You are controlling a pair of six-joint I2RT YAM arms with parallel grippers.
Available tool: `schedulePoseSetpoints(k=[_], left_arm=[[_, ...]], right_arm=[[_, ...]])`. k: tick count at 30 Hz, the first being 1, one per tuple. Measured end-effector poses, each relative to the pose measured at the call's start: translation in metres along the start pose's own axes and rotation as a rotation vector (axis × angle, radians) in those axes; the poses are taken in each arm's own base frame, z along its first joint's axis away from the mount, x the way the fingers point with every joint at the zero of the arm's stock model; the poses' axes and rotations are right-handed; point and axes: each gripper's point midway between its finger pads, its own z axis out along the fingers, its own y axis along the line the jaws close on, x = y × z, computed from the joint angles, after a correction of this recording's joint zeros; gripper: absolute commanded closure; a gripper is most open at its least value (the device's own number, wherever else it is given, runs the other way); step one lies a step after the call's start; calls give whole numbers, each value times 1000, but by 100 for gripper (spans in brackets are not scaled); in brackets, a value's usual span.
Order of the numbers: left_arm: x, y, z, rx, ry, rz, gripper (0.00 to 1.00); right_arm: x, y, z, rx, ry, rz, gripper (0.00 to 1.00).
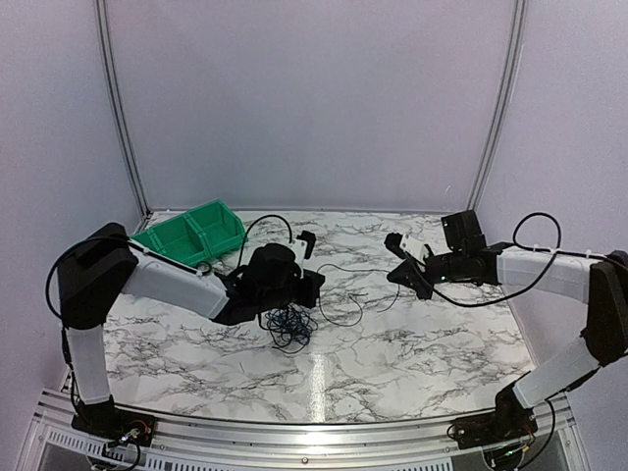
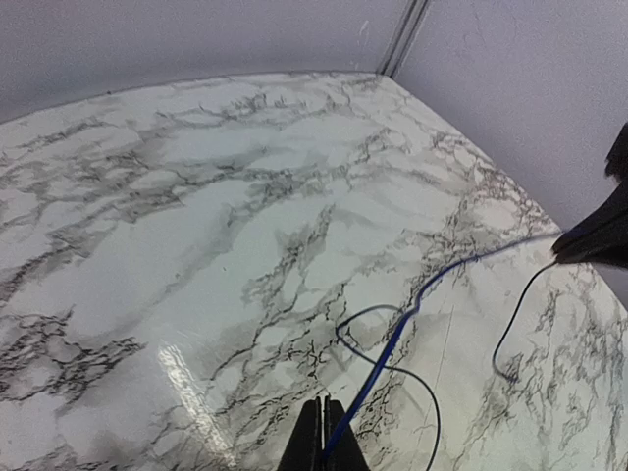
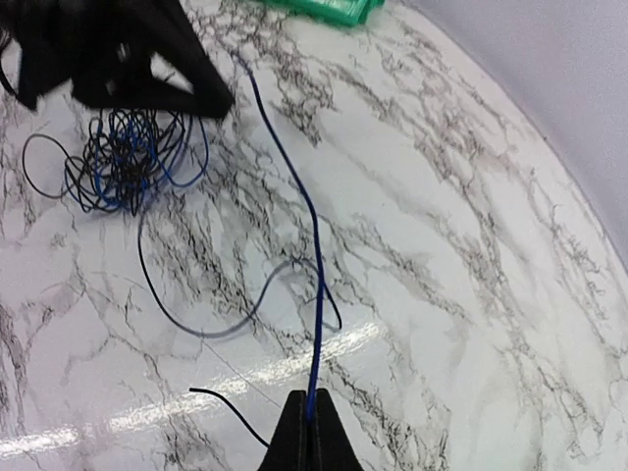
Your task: Untangle the cables
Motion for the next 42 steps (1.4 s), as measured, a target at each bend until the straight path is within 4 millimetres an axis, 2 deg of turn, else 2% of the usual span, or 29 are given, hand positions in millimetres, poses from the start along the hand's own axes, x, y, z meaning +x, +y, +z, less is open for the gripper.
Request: schedulePoseSetpoints(k=[2,4,6,8,10,12,14,15,16,20,27,34,38,42], left_arm=[[-23,5,-23,-23,-63,-12,100],[-51,7,-48,-31,-134,-24,100],[-71,-3,-69,1,-184,-22,100],[-79,-9,-87,20,-210,-10,100],[-82,-6,-100,20,-221,-6,100],[-88,5,-113,-10,-243,-8,100],[-107,24,-133,-64,-297,-23,100],[-124,32,-149,-91,-344,-34,100],[-130,38,-154,-108,-362,-41,100],[-160,57,-197,-191,-429,-41,100],[-180,113,-266,-457,-425,10,100],[-183,166,-331,-725,-405,53,100],[-180,197,-355,-872,-376,58,100],[-169,239,-367,-1039,-283,53,100]], right_arm=[[22,2,12,-26,71,17,100],[35,4,20,-48,111,26,100],[29,9,26,-84,93,8,100],[15,8,28,-95,60,-19,97],[-1,5,28,-99,19,-42,79],[-6,2,27,-95,14,-49,64],[7,1,27,-101,53,-16,55],[13,2,28,-106,70,-1,54],[20,3,29,-115,90,13,54],[32,11,32,-143,137,38,54],[39,24,38,-158,190,22,54],[39,35,43,-164,223,-26,55],[39,38,45,-161,237,-43,56],[40,40,46,-160,248,-57,57]])
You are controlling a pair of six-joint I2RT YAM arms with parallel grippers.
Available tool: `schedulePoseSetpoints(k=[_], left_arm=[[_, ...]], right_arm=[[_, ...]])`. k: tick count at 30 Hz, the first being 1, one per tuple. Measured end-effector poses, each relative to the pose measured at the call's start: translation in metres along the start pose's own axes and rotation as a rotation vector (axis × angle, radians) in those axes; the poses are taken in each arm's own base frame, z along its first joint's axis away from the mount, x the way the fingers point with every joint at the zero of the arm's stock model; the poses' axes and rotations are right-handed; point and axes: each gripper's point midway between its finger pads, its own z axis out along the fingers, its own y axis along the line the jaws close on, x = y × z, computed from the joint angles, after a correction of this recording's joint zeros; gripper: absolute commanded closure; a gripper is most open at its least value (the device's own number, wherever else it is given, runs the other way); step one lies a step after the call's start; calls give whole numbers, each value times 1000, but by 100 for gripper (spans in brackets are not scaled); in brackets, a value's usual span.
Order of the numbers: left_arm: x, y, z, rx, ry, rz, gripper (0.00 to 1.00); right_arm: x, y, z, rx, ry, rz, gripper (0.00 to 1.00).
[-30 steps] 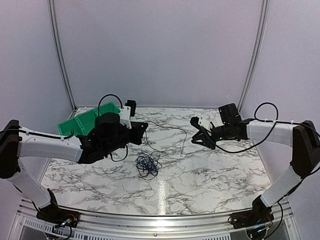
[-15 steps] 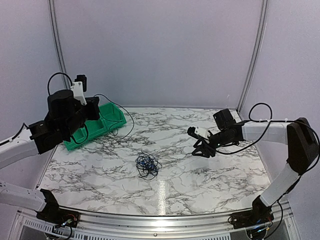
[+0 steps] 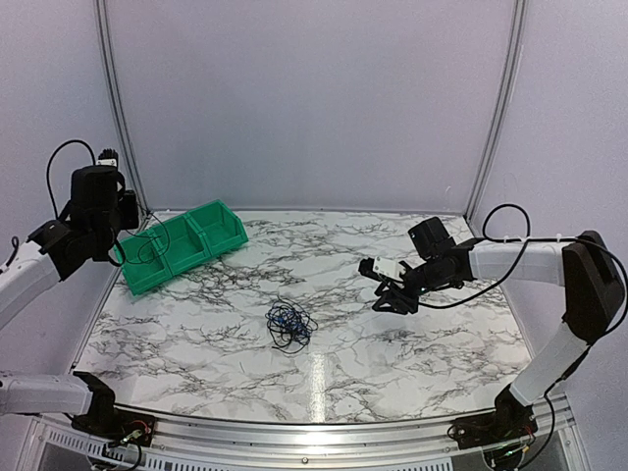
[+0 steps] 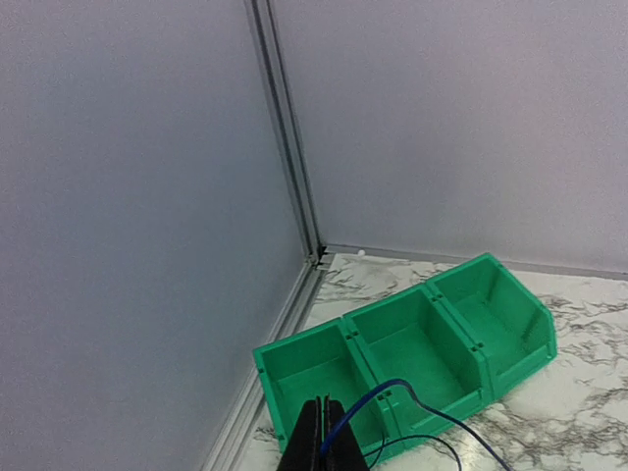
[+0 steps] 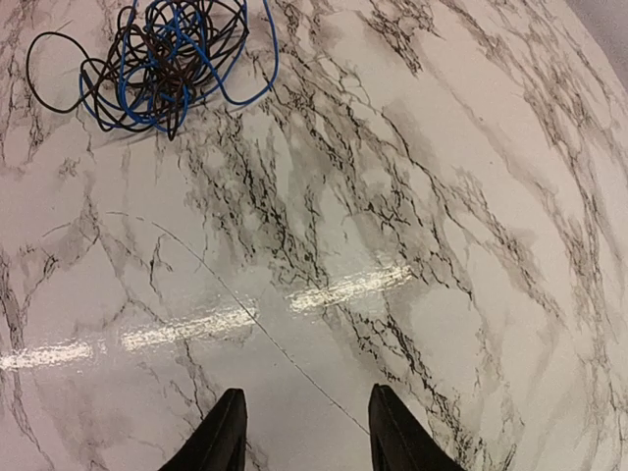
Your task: Untangle the cables
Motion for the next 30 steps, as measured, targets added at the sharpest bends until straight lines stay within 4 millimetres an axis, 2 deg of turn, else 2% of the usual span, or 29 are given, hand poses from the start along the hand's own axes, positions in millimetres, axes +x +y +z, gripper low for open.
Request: schedulePoseSetpoints(k=[7,15,21,30], left_arm=[[33,30,52,-162,154,74,100],[46,66,81,-254,225,73,100],[57,68,98,-246,250,50,100],[90,77,126,-247,317,-5,100]], right_arm=[[1,-1,1,10,12,-15,59],[0,-3,-2,28,14,-22,59],[0,-3,-2,28,15,-23,60],[3,-4,-2,32,26,-22,61]])
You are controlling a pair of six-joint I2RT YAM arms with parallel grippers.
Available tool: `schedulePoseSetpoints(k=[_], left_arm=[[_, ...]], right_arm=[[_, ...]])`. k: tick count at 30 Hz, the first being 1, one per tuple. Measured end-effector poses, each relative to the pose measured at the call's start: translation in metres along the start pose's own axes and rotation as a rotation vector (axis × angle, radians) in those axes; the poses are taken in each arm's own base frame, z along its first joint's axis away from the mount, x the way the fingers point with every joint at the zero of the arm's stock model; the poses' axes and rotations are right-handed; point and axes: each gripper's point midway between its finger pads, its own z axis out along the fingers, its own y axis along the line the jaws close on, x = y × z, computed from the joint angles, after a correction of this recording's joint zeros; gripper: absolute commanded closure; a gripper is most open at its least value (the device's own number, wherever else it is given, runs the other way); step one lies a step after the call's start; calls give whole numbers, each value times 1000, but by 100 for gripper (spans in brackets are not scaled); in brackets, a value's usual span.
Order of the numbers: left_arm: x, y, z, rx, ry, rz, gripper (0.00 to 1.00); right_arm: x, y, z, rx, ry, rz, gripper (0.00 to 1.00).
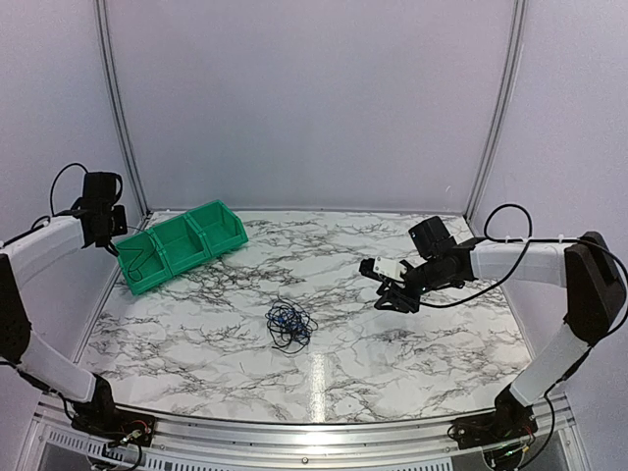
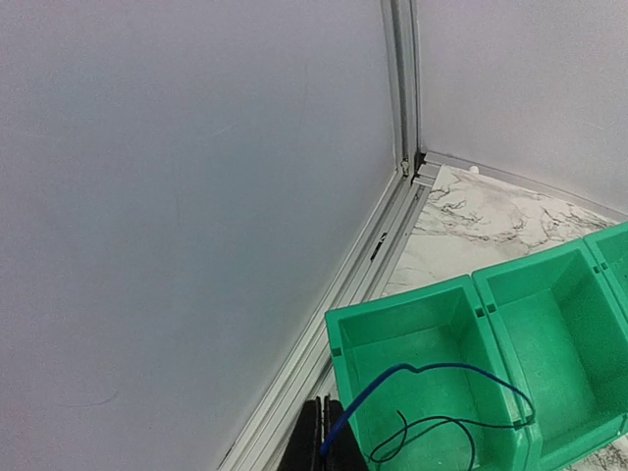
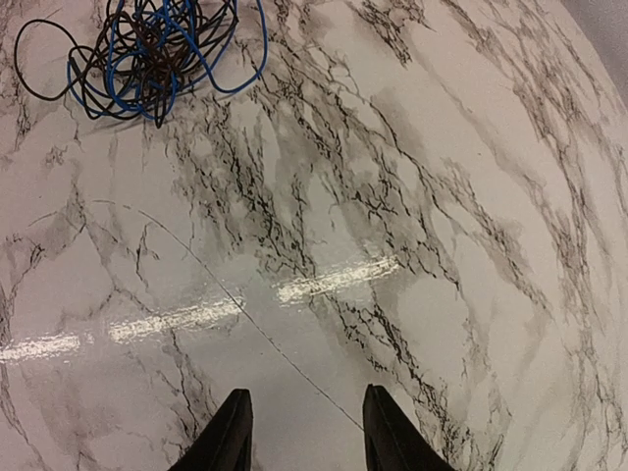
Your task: Untangle the cables
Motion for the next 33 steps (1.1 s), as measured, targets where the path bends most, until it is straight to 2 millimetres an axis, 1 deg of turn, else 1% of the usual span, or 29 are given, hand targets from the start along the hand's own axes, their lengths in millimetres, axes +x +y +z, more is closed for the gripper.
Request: schedulePoseSetpoints(k=[2,8,12,16,20,23,25,28,33], left_arm=[[3,4,7,-6,13,-18,100],[17,29,32,-70,64,-85,100],[23,39,41,-89,83,-125,100],[33,26,51,-39,113,-155,100],[55,4,69,20,186,-166,100],[69,-6,79,44,231,-170,100],[75,-11,83,58,252,-178,100],[75,-18,83,83,258,-190,100],[67,-30,79,128,249,-199,100]], right_arm=[[0,0,0,0,0,-1,61],[0,0,0,1,2,-1,62],[1,0,0,3,5,-1,62],[1,0,0,3,7,-1,62],[2,1,0,0,11,2,62],[2,1,0,0,11,2,62],[3,1,0,-1,12,2,62],[3,1,0,-1,12,2,62],[3,1,0,-1,13,2,62]])
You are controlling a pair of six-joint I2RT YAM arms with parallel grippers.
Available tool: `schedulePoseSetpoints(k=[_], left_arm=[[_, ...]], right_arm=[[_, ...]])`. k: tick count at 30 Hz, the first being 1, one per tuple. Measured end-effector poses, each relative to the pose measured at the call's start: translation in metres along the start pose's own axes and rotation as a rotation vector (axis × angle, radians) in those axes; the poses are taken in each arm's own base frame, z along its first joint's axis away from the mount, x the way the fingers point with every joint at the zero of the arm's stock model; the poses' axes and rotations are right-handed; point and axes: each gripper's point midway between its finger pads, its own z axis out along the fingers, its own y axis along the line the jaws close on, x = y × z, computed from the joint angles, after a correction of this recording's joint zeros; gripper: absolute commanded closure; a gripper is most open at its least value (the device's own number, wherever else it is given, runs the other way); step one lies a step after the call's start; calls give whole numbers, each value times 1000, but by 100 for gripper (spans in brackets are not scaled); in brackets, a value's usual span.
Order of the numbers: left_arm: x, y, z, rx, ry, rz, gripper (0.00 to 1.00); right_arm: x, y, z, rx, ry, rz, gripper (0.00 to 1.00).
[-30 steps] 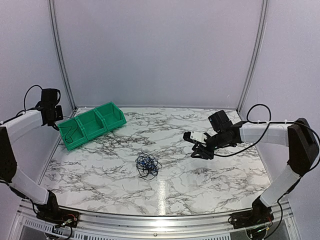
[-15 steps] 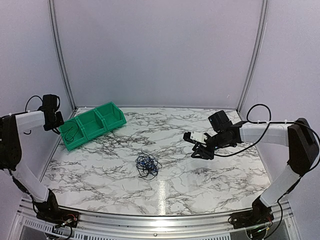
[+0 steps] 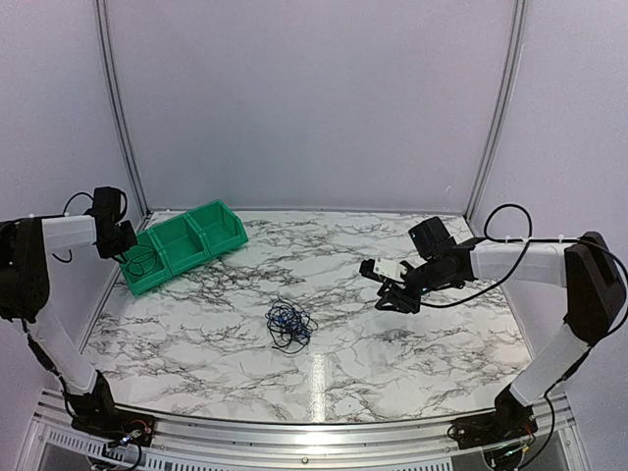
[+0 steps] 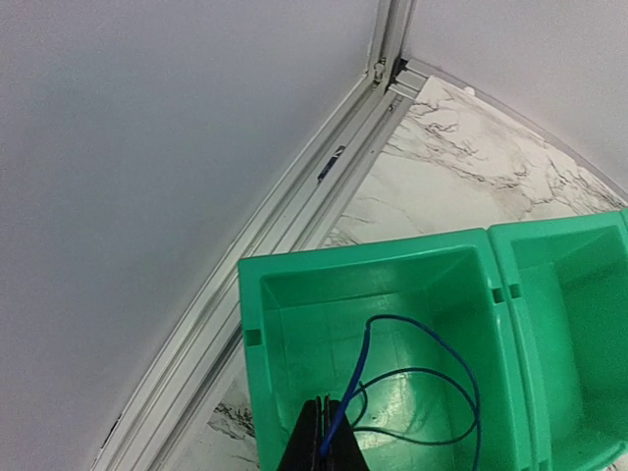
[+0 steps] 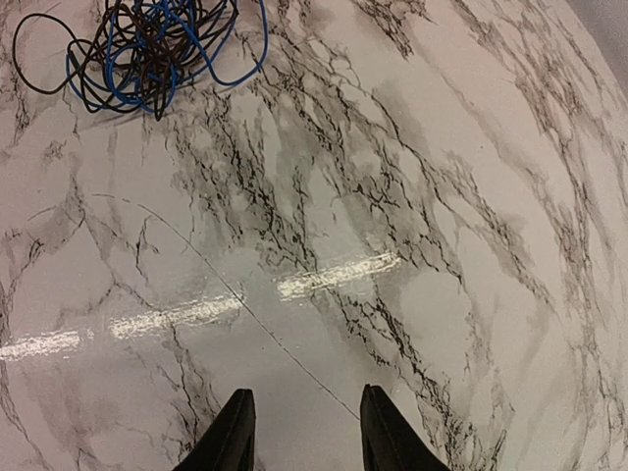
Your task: Untangle the cables
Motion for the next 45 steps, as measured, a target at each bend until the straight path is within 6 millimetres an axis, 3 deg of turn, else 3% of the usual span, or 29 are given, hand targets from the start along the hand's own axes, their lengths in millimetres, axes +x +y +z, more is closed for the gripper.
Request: schedulePoseSetpoints(k=[5,13,21,28,38,45], left_arm=[[-1,-14,-5,32,2,-1,100],[8,-18,-8,-21,7,-23,100],[46,-25,15,-63,116,25,100],[54,-23,21,-77,148,40,100],[56,-21,20,-88,161,76,77],[40,-28,-2,-83,103,101,65]], right_arm=[[1,0,0,1,4,1,63],[2,-1,0,5,11,-1,63],[3,-1,0,6,15,-3,63],[5,1,0,0,22,-1,63],[6,1,0,-2,26,-6,63],[6,2,0,-4,28,-5,63]])
